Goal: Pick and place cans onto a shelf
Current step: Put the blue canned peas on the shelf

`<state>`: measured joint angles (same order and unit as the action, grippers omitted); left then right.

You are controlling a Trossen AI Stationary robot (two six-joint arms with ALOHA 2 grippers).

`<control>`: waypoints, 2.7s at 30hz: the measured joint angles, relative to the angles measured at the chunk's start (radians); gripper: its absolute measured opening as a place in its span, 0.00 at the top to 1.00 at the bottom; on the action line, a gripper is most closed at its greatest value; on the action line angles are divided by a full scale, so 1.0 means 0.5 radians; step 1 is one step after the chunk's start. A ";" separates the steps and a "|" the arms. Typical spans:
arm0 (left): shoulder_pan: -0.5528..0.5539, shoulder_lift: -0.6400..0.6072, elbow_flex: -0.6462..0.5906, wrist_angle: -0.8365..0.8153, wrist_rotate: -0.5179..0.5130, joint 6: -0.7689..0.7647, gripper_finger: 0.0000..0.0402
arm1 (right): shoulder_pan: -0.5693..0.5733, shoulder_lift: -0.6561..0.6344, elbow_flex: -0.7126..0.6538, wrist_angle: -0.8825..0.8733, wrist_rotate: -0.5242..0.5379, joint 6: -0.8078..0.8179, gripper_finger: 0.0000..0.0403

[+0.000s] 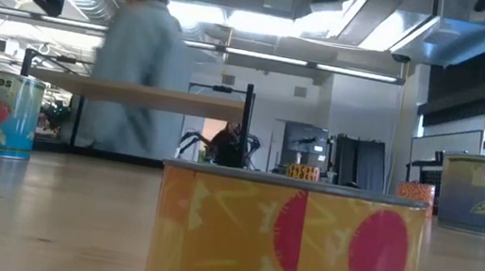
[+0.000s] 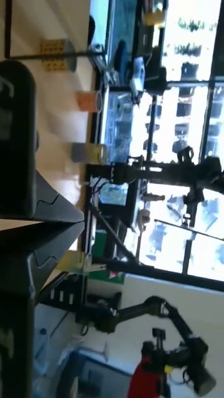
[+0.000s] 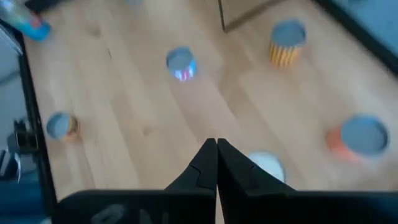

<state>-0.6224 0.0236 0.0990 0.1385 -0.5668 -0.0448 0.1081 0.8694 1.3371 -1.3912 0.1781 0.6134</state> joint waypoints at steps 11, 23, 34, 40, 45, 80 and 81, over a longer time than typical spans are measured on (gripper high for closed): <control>0.001 0.459 0.639 -0.667 -0.116 -0.397 1.00 | 0.000 0.140 0.048 -0.125 -0.411 0.142 0.99; 0.057 1.089 1.395 -1.606 -0.129 -1.167 1.00 | -0.001 0.232 0.018 -0.189 -0.504 0.289 0.83; 0.141 1.164 1.452 -1.622 -0.063 -1.467 1.00 | -0.073 0.461 -0.190 -0.163 -0.331 0.596 0.73; 0.164 1.162 1.452 -1.599 -0.023 -1.469 1.00 | -0.138 0.625 -0.365 -0.068 -0.337 0.597 0.72; 0.164 1.162 1.452 -1.599 0.011 -1.466 1.00 | -0.185 0.721 -0.534 0.048 -0.339 0.530 0.72; 0.163 1.162 1.452 -1.590 0.014 -1.467 1.00 | -0.358 0.840 -0.762 0.328 -0.244 0.371 0.72; 0.163 1.162 1.452 -1.590 0.014 -1.467 1.00 | -0.358 0.840 -0.762 0.328 -0.243 0.383 0.72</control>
<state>-0.5407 0.6048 0.8249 -0.6567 -0.5596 -0.7784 -0.0711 1.2892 0.9562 -1.2270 0.0566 0.8051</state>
